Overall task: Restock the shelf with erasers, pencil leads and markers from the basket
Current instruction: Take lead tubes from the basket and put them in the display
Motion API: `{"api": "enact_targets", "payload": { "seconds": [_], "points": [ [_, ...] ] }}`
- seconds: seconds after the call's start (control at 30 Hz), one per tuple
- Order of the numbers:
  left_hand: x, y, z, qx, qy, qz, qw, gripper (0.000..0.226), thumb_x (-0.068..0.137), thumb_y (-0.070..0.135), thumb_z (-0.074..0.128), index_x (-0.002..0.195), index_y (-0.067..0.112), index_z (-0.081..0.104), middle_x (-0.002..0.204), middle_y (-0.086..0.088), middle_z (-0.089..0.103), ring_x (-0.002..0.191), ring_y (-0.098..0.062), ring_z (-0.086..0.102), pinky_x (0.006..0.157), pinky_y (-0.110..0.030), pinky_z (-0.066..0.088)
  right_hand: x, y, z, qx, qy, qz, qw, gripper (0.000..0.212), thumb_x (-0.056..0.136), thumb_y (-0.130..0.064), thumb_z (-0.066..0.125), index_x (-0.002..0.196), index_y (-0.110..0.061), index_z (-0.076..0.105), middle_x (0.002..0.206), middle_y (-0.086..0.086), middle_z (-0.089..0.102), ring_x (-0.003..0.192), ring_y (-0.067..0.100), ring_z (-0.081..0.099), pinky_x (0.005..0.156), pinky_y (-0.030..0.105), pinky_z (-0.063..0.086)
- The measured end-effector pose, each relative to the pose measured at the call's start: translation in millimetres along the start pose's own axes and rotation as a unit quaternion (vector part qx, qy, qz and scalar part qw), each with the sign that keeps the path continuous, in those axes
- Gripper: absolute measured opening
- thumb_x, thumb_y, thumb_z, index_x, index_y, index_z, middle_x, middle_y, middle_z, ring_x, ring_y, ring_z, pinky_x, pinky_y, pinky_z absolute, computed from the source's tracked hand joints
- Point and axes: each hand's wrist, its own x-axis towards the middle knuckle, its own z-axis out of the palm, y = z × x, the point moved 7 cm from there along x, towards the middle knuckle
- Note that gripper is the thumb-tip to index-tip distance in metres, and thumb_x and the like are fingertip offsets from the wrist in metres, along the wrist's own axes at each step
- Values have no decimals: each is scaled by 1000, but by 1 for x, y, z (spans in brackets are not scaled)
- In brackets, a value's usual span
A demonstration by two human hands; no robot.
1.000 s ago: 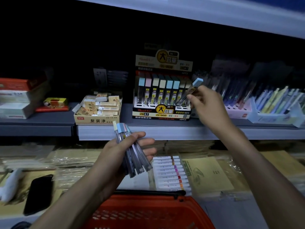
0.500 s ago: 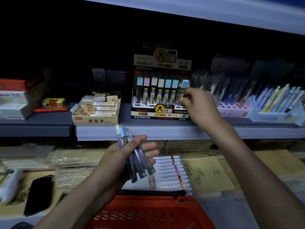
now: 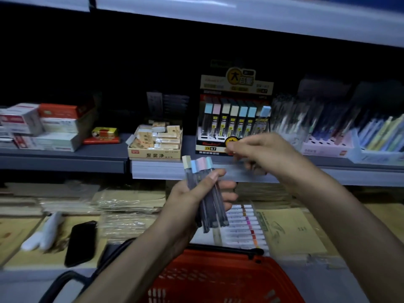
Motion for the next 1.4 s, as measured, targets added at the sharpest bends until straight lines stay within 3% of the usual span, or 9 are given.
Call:
{"api": "enact_targets", "payload": {
  "seconds": [0.1,0.23,0.37,0.5,0.63,0.73,0.87,1.0,1.4],
  "points": [
    [-2,2,4,50,-14,14,999,32,99,23,62,123,3,68,100,-20,78,74,-24,74,66,-31,60,-19,-4,34,50,-128,34,990,23,86,-36,77,75,-17,73,56,-9,62,51,5,55,50,17,39],
    [-6,4,9,97,-47,30,994,32,98,24,64,116,0,73,99,-21,78,64,-21,67,64,-30,55,-28,9,43,162,-177,71,968,18,82,-35,79,79,-18,74,58,0,53,52,11,49,56,25,33],
    [-10,3,14,71,-67,22,995,28,100,20,61,119,1,71,107,-19,78,85,-30,77,69,-32,62,-26,21,28,199,-98,75,972,44,72,-39,85,87,0,75,65,4,59,56,16,47,54,25,37],
    [-9,1,8,82,-43,17,996,27,102,24,60,116,3,70,96,-16,76,69,-25,70,52,-28,54,-22,23,7,252,-8,28,967,40,70,-33,86,90,0,75,76,11,64,63,16,58,55,23,51],
    [-5,-1,9,36,-33,4,999,20,102,20,60,100,1,63,79,-12,65,51,-14,50,39,-21,33,-26,11,3,315,-89,2,945,32,72,-8,78,103,-3,71,93,17,73,71,17,68,66,20,58],
    [-4,2,13,24,-28,-1,999,20,103,20,58,103,1,66,78,-13,68,53,-17,57,37,-21,37,-23,7,-11,310,-91,-27,946,31,72,-7,76,101,-3,70,93,17,74,71,19,70,68,21,59],
    [-1,2,2,73,15,20,997,28,99,26,60,113,2,69,74,-12,67,52,-21,63,42,-27,49,-16,8,-57,264,53,-89,959,24,78,-10,77,98,1,69,74,10,73,64,18,70,63,22,60],
    [5,-1,-7,118,25,25,992,31,94,36,64,111,12,74,60,-5,42,40,-16,33,43,-23,25,-13,15,-104,159,166,-135,964,17,88,-2,74,104,2,71,80,17,76,74,24,75,71,25,61],
    [8,-14,2,84,19,-20,996,19,105,15,48,88,12,41,57,-2,38,35,-10,21,41,-13,21,25,46,-127,4,186,-146,972,16,100,-1,60,102,-16,66,89,7,75,86,17,76,83,32,62]
  ]
}}
